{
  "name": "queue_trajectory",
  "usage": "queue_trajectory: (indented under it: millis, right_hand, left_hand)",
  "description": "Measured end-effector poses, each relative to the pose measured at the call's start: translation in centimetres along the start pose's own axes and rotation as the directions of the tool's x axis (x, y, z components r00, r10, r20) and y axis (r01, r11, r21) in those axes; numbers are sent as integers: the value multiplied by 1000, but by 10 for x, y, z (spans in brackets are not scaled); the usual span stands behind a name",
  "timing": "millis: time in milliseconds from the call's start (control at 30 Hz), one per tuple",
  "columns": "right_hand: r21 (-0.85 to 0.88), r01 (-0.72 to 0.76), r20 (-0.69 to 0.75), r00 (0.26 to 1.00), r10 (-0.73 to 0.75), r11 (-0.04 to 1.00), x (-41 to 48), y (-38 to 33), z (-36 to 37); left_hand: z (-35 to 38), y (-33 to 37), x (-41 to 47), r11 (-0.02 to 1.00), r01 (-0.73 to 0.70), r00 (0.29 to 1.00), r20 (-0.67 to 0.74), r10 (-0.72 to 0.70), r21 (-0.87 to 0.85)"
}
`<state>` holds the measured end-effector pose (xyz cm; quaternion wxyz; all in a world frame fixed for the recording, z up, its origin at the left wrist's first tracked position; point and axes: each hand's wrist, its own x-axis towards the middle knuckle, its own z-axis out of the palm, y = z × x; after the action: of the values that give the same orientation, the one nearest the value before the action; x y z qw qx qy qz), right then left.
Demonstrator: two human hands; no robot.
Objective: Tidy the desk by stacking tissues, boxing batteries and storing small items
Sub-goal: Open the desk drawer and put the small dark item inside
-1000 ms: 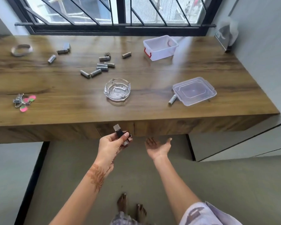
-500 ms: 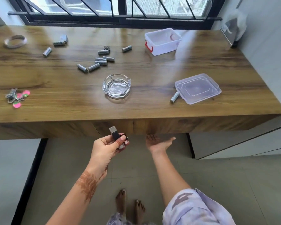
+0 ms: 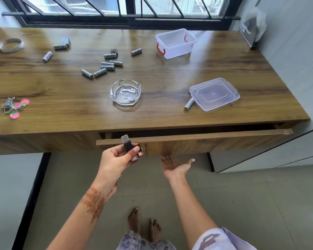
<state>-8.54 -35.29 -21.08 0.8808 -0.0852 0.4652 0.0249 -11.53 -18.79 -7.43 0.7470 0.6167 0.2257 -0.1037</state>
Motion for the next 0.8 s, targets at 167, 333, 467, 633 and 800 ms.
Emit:
queue_trajectory:
  millis: [167, 333, 467, 633, 800]
  right_hand:
    - [-392, 130, -40, 987, -158, 911, -33, -1, -7]
    - [-564, 706, 798, 332, -503, -428, -87, 8, -32]
    - [-152, 398, 986, 124, -111, -905, -57, -11, -20]
    - [-37, 220, 958, 286, 29, -975, -48, -16, 4]
    - [-105, 201, 941, 337, -32, -974, -58, -10, 6]
  left_hand:
    - [6, 0, -5, 1000, 2, 1000, 22, -2, 1]
    - [6, 0, -9, 1000, -10, 1000, 15, 10, -2]
    - [5, 0, -14, 999, -39, 998, 43, 40, -11]
    - [4, -1, -19, 998, -53, 997, 57, 55, -39]
    - [4, -2, -24, 998, -58, 998, 32, 59, -27]
